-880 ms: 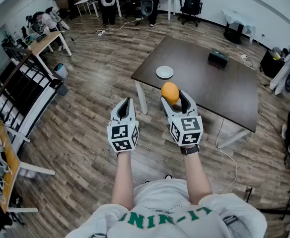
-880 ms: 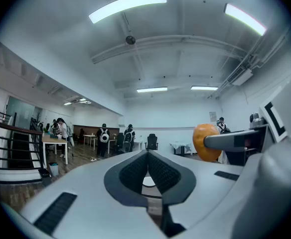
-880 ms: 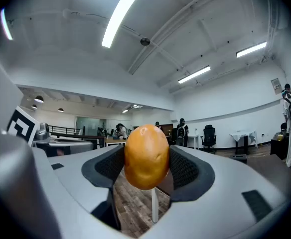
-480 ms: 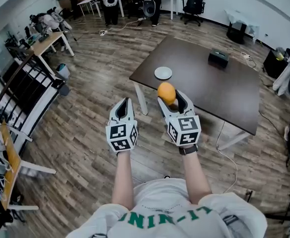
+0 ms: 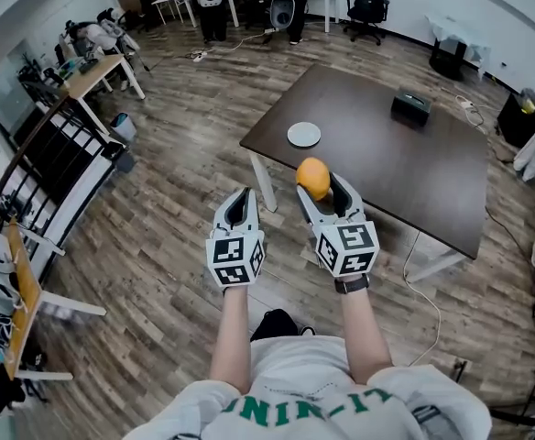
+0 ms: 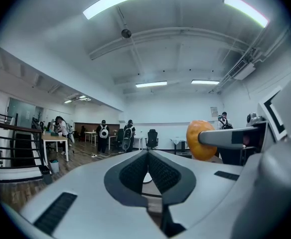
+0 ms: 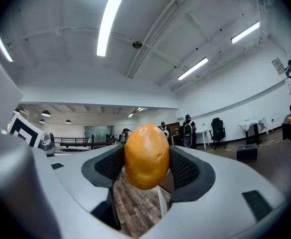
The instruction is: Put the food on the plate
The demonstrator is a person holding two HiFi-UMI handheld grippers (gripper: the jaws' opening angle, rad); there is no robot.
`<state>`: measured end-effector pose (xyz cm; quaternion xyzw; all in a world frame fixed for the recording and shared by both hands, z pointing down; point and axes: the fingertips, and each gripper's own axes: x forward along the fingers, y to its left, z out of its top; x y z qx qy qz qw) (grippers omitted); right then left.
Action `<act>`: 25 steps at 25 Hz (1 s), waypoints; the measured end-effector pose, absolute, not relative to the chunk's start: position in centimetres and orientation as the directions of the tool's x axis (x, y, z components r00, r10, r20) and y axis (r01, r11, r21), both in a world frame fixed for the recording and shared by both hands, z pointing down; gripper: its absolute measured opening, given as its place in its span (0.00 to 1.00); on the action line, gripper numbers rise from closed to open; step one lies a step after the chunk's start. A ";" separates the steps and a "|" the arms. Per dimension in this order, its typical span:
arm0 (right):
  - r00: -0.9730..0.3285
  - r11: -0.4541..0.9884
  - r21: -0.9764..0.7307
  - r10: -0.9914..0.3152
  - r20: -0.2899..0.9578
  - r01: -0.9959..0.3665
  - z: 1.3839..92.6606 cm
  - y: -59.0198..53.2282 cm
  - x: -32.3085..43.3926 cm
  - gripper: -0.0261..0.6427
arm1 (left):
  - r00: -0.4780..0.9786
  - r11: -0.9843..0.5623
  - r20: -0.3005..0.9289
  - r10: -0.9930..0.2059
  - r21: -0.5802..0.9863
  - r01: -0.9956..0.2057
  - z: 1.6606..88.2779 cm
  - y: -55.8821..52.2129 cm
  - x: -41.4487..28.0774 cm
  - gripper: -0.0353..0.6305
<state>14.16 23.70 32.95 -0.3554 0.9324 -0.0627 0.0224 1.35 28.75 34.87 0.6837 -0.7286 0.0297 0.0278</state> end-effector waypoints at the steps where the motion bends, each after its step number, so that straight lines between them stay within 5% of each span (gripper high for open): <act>1: -0.750 0.742 -0.138 -0.662 0.004 -0.656 33.2 23.4 14.1 0.48 | -0.062 0.061 0.083 -0.995 -0.006 -0.998 35.0 28.4 1.5 0.07; 25: -0.797 0.785 -0.156 -0.603 0.028 -0.600 34.1 2.8 -1.6 0.48 | -0.059 0.063 0.066 -0.996 0.057 -0.996 35.6 5.9 -13.7 0.07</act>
